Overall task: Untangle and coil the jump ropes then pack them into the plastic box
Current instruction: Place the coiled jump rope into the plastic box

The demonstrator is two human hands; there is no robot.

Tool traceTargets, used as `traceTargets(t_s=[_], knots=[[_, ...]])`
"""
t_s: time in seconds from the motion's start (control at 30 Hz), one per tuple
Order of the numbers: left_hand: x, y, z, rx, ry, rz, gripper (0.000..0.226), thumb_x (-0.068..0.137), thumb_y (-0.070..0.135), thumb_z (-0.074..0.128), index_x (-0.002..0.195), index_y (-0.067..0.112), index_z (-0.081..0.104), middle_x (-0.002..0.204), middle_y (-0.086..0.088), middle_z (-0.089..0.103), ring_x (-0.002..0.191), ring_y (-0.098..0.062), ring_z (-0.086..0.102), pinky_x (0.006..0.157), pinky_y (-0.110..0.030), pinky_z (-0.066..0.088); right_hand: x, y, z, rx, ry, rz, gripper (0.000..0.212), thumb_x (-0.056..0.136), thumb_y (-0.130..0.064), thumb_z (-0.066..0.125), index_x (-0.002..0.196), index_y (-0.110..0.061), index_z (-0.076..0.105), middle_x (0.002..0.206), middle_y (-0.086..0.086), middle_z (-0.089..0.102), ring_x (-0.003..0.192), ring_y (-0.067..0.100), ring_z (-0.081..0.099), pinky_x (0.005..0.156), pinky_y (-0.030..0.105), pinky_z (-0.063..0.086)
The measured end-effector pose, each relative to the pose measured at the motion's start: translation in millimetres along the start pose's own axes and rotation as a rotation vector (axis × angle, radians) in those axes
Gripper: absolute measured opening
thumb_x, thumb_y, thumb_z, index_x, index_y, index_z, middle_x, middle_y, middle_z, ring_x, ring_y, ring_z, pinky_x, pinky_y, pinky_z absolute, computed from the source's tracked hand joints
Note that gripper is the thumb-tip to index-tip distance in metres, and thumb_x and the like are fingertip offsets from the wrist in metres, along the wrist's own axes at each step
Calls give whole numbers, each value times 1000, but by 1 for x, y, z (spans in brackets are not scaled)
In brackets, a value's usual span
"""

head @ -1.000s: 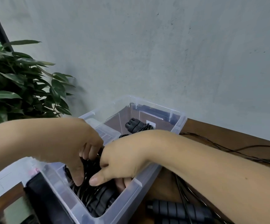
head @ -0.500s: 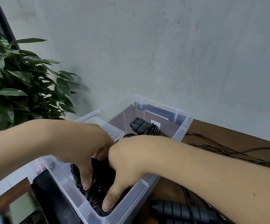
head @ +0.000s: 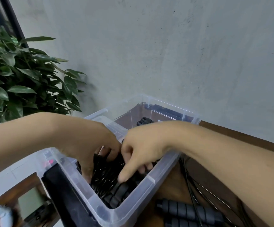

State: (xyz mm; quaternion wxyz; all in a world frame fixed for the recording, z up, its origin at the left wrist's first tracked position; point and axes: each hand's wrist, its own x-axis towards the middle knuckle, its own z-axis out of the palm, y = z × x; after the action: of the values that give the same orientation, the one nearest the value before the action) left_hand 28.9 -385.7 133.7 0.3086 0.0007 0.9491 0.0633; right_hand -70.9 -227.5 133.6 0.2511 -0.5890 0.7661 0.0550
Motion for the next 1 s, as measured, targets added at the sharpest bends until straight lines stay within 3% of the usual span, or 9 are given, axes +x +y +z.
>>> traceTargets(t_s=[0.13,0.27,0.43,0.53,0.6,0.73,0.8,0.87,1.0], knots=[[-3,-13,2,58,33,48,55,52,45,104,86,48,61,95,11,64,74,2,59,78,-21,52,15,19,0,59,274,61,22,90,-26,77,107,-13,73,102,9,78,90,26,72,76,39,60],[1,-10,4,125,71,58,53,54,46,103,86,45,61,93,13,59,79,3,57,74,-17,48,22,18,-1,183,98,45,37,88,-40,81,121,-26,72,101,3,78,93,22,75,74,31,58],[16,-15,5,158,43,-11,51,53,47,101,74,55,56,93,21,65,83,8,58,79,-19,51,29,13,8,92,105,-83,70,85,-57,84,146,-42,54,128,-15,66,117,16,63,104,38,52],[35,-21,15,101,-62,-87,44,51,60,97,78,52,63,79,29,70,69,8,63,83,-21,57,29,12,12,52,137,-103,70,88,-50,84,148,-39,52,132,-11,66,118,18,63,102,37,51],[39,-30,12,212,-43,-7,55,45,64,99,82,53,61,76,27,68,60,7,62,64,-12,52,27,9,11,28,137,-86,68,90,-45,84,148,-35,51,133,-9,66,115,18,61,96,35,50],[34,-26,6,121,-26,-20,45,68,35,98,70,48,55,75,28,64,68,13,58,62,-3,41,27,6,11,-36,170,-33,69,90,-46,83,150,-34,50,117,-10,63,110,20,60,84,34,49],[38,-8,5,159,-40,-6,49,77,28,93,63,40,47,56,37,56,62,22,51,62,0,38,28,6,10,-58,176,-32,70,90,-46,84,151,-35,50,108,-12,59,105,20,60,80,33,47],[54,0,10,270,-49,31,42,89,27,82,65,29,48,36,25,48,44,8,52,56,-9,45,28,7,8,-49,177,-36,69,89,-45,84,150,-36,52,106,-12,60,104,20,61,80,32,48],[56,-9,4,394,-185,-15,35,53,43,91,53,45,56,52,36,56,61,2,56,91,-32,56,30,13,7,13,193,-32,69,82,-52,88,143,-38,58,107,-11,67,102,21,66,87,36,55]])
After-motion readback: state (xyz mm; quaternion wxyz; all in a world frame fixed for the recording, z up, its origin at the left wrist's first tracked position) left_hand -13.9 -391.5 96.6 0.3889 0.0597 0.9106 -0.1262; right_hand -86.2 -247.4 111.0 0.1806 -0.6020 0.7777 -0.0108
